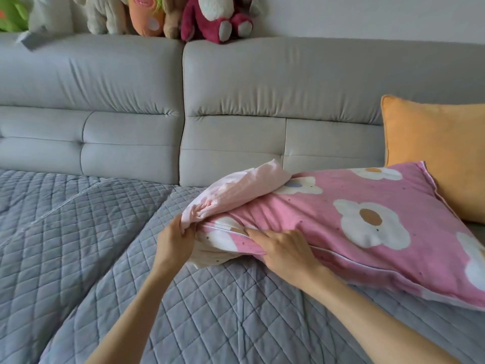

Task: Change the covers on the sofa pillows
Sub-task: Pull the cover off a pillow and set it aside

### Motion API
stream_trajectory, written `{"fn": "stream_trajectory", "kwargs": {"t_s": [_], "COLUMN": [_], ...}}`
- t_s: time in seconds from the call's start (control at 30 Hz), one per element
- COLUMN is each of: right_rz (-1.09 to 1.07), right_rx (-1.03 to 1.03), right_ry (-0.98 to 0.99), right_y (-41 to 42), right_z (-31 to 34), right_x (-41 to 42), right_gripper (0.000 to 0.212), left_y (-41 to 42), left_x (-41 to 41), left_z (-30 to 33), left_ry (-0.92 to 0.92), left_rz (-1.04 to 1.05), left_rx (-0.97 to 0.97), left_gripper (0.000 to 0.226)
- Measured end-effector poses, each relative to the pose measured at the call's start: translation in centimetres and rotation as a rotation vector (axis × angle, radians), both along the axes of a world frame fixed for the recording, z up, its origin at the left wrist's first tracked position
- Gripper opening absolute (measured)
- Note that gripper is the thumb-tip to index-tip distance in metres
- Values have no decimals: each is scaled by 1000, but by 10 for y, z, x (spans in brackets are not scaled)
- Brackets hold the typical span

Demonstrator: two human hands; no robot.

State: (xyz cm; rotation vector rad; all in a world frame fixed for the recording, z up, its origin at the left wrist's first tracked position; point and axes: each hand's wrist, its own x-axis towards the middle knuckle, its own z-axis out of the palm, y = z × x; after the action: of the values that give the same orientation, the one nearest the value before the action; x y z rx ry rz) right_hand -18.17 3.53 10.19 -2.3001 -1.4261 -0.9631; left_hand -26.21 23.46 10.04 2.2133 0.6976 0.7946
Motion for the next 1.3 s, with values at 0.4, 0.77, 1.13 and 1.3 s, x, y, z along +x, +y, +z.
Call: {"fn": "stream_trajectory", "kwargs": {"t_s": [0.4, 0.77, 1.13, 1.3], "right_rz": [137, 152, -367, -56], "right_rx": [-180, -537, -178, 195], "right_ry": [370, 1085, 459, 292], "right_y": [-79, -88, 24, -5], "right_z": [-24, 20, 3, -18], "right_x": [-24, -40, -23, -25], "right_gripper": [73, 47, 83, 23], "left_y": [54, 12, 18, 17], "left_x": [-17, -44, 29, 27], "left_z": [2, 23, 19, 23], "left_ry": [25, 81, 252, 295], "left_rz": [-482, -485, -305, -87], "left_rx": [-579, -219, -34, -64], "left_gripper": [30, 82, 87, 44]}}
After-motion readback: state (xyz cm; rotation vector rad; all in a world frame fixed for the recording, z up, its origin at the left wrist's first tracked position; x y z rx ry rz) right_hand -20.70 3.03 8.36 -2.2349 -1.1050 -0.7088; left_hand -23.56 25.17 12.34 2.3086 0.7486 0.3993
